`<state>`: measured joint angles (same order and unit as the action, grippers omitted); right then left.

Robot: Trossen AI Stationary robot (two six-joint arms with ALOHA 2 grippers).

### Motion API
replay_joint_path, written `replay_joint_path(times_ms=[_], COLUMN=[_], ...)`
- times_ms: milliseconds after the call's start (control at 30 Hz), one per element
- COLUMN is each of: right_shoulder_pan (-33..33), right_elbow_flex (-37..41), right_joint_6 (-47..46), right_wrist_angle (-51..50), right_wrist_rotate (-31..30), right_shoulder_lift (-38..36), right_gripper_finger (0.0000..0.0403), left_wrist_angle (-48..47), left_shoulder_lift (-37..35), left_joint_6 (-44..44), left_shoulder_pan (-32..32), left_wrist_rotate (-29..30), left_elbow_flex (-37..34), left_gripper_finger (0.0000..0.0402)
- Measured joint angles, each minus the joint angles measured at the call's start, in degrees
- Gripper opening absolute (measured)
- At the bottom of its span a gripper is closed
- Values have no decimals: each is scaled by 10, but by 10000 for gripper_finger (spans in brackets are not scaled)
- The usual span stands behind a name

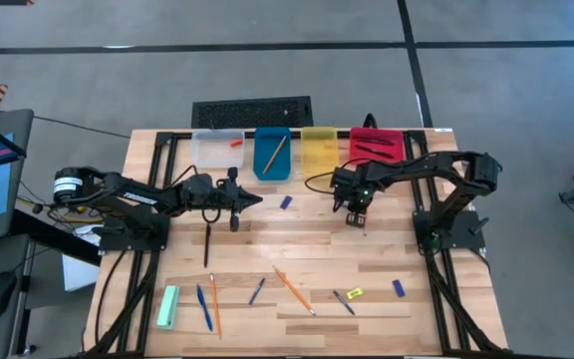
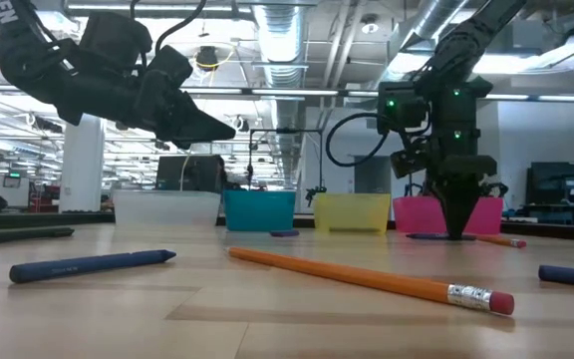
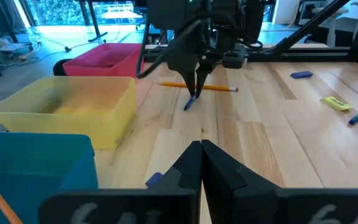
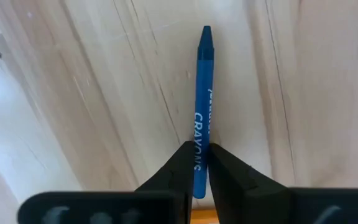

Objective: Sort crayons/erasers/pens/pencils in bins
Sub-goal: Put the blue crayon into the yellow bin

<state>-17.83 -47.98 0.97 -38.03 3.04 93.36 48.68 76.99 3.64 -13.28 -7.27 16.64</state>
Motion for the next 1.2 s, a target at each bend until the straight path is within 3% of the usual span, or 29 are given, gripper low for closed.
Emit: replay_joint_path(times_ms=[400, 533, 933, 1200], right_shoulder_pan=[8, 15, 41, 40], right_elbow_flex=[-1, -1, -1, -1], right_joint_6=[-25, -31, -42, -40], right_wrist_angle=[13, 14, 12, 10], right_wrist_rotate=[19, -7, -76, -93], right_shoulder_lift=[-3, -2, -2, -2], right_gripper_finger=[67, 69, 161, 171], left_wrist_angle=[3, 0, 3, 3], left_shoulder_lift=[0, 0, 0, 0], left_joint_6=[5, 7, 7, 7], left_shoulder_pan=[0, 0, 0, 0], left_wrist_rotate=[-5, -5, -5, -5], left_elbow_flex=[0, 0, 0, 0], left_gripper_finger=[0, 0, 0, 0])
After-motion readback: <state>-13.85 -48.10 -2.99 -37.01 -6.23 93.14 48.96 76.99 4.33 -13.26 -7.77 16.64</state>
